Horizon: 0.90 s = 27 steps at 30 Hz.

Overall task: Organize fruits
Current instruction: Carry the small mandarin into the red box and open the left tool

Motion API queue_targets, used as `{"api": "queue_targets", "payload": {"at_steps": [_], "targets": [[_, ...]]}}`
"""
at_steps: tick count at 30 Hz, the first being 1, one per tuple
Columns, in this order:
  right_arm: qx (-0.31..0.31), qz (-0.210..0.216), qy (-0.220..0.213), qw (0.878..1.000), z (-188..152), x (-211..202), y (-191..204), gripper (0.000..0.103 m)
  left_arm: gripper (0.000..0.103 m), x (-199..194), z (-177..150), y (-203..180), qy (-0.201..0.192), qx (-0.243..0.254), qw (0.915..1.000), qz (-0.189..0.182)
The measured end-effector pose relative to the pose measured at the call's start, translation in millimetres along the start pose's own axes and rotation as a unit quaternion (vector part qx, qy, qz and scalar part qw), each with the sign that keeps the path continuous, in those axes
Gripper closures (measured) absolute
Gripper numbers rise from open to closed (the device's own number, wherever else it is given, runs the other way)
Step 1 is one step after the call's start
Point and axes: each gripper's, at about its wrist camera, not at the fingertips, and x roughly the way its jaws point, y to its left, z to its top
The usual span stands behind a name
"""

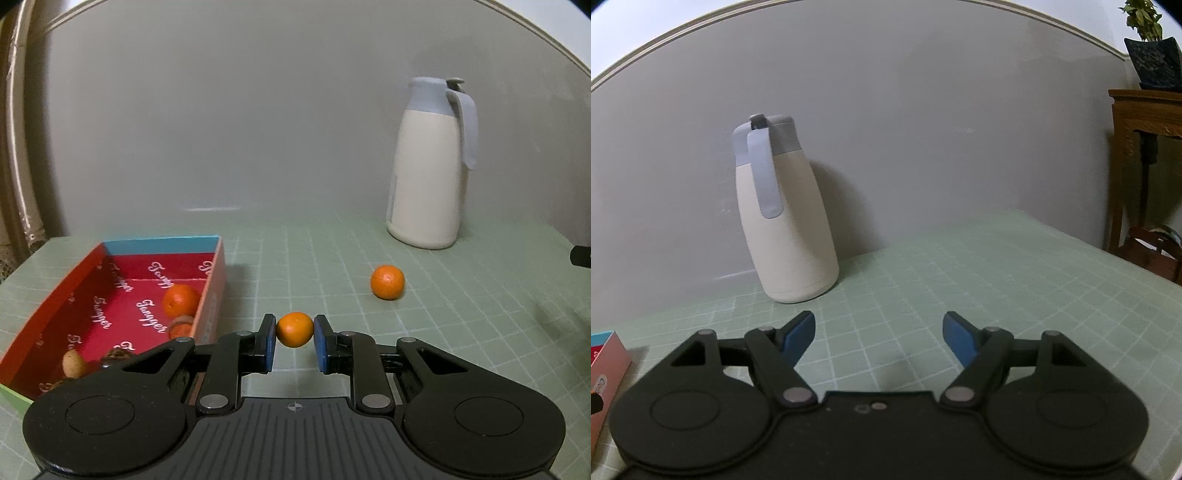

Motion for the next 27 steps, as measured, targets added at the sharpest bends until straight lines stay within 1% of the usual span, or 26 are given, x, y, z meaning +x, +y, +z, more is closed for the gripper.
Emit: {"api": "queue_targets", "payload": {"at_steps": [7, 8, 11, 16, 27], "targets": [[-0.006, 0.006, 0.001, 1.000, 0, 1, 16, 0.027, 0.081, -6, 2, 16, -0.010, -0.011, 0.9999, 0.007], [-0.007, 0.008, 0.002, 1.000, -1, 1, 18, 0.027, 0.081, -7, 2, 18, -0.022, -0.010, 0.9995, 0.018], [-0.011, 0.013, 0.001, 1.000, -1, 1, 26, 0.027, 0.081, -10, 2, 26, -0.026, -0.014, 0.9993, 0.024], [-0.015, 0.024, 0.002, 1.000, -1, 2, 41, 0.027, 0.081, -13, 0, 45, -0.026, -0.019, 0.9988, 0.037], [-0.028, 0.046, 0.005, 0.999, -7, 2, 82, 0.027, 0.081, -18, -7, 98, -0.023, -0.036, 0.9961, 0.077]]}}
